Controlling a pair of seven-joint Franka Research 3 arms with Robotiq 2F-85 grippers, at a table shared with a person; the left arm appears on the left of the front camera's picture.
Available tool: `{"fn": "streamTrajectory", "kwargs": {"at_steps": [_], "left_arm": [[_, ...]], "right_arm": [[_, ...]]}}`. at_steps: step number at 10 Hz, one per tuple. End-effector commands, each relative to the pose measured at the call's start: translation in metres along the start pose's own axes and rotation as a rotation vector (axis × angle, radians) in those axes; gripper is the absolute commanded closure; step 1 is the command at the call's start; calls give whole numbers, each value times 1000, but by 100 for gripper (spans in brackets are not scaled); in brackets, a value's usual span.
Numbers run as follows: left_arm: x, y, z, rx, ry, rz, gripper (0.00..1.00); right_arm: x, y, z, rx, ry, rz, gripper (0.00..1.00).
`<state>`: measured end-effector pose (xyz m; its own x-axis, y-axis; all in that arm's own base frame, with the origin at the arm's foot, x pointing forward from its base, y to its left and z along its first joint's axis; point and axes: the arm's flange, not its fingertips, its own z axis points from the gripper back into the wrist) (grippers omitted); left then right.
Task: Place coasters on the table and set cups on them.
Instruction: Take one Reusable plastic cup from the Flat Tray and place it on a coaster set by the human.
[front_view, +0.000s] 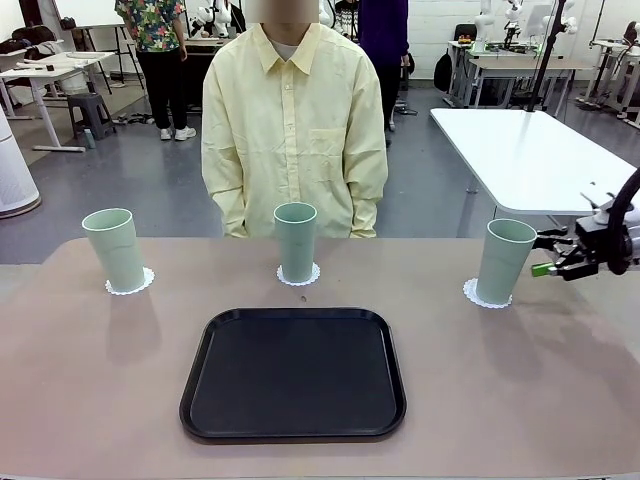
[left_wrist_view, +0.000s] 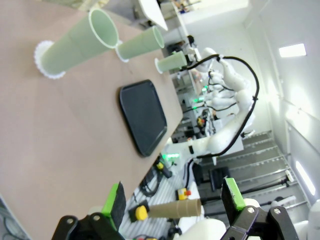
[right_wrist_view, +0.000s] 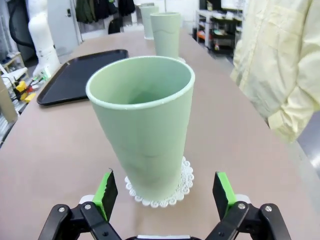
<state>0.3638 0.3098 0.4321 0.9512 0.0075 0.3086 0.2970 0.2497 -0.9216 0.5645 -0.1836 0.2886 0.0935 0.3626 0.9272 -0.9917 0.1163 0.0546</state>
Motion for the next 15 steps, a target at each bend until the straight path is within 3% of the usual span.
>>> {"fn": "streamTrajectory", "kwargs": {"at_steps": [1, 6, 8, 12, 14, 15], "left_arm": [[-1, -2, 2, 3, -2, 0, 0], [-1, -2, 2, 3, -2, 0, 0], [-1, -2, 2, 3, -2, 0, 0], [-1, -2, 2, 3, -2, 0, 0], [-1, -2, 2, 3, -2, 0, 0], [-1, -2, 2, 3, -2, 0, 0]], "right_arm": [[44, 44, 9, -70, 198, -75, 0], [139, 103, -19, -268, 517, -281, 0], [178, 122, -43, -367, 678, -423, 0], [241, 152, -72, -569, 984, -547, 0], [262, 148, -77, -577, 1017, -592, 0], [241, 152, -67, -612, 967, -521, 0]]}}
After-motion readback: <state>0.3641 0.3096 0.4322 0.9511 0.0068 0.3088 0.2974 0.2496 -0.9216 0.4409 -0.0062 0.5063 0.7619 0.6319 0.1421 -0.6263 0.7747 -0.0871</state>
